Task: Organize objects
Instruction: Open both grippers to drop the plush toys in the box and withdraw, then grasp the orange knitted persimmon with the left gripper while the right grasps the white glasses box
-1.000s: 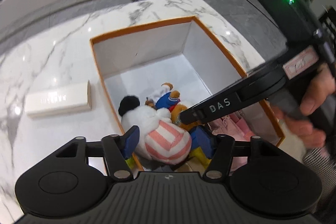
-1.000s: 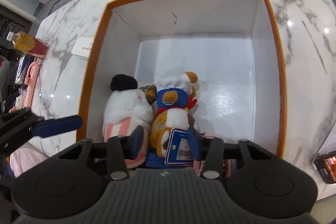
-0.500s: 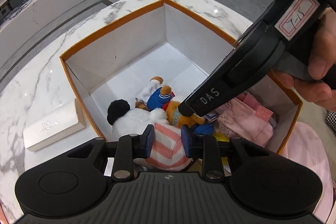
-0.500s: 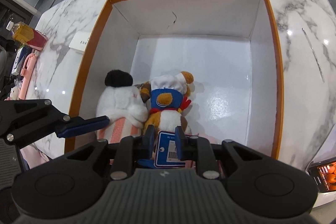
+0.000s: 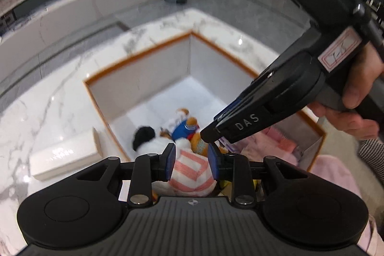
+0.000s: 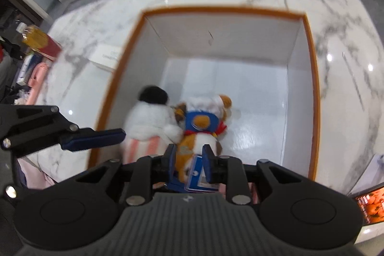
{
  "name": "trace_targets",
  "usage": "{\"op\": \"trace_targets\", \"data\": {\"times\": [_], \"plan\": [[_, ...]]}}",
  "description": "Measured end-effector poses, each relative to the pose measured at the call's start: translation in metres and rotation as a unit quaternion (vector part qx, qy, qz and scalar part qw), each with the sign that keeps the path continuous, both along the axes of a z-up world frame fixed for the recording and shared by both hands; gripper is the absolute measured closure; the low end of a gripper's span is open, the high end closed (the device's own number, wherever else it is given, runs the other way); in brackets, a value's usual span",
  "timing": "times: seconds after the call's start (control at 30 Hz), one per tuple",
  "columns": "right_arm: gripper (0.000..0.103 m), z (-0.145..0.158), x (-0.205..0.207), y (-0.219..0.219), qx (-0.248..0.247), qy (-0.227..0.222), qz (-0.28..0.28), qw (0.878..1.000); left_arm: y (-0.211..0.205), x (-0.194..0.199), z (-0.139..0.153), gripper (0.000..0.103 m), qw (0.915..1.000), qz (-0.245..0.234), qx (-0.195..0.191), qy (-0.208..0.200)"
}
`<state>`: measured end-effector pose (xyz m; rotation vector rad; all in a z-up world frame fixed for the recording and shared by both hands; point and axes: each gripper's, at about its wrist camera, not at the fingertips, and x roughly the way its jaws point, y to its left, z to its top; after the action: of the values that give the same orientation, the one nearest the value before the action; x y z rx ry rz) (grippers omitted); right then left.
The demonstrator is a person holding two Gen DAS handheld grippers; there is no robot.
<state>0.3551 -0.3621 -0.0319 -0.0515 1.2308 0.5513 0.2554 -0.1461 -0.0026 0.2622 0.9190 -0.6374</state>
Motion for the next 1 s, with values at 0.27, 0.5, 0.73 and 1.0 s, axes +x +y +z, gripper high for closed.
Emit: {"op": "trace_targets", "data": {"times": [0.27,0.5,0.73,1.0], "plan": [[0.074,0.043,-0.035,0.028,0.030,-0.090,0.067,0.993,0.042,-0.020,0.015,0.062,0.9988,-0.012,-0.001,-0.048],[0.069,0.048,-0.057,0.067,-0.008,-0.141,0.171,0.975,0.047,-0.020,-0.027,0.062,0.9960,-0.069,0.049,-0.026],[0.069,0.033,-0.056,0.102,-0.058,-0.145,0.223,0.962,0.045,0.001,-0.074,0.062,0.9936,-0.081,0.078,-0.002],[0.069,0.020,-0.046,0.117,-0.093,-0.132,0.246,0.956,0.043,0.018,-0.105,0.059,0.9927,-0.089,0.079,0.019]]}}
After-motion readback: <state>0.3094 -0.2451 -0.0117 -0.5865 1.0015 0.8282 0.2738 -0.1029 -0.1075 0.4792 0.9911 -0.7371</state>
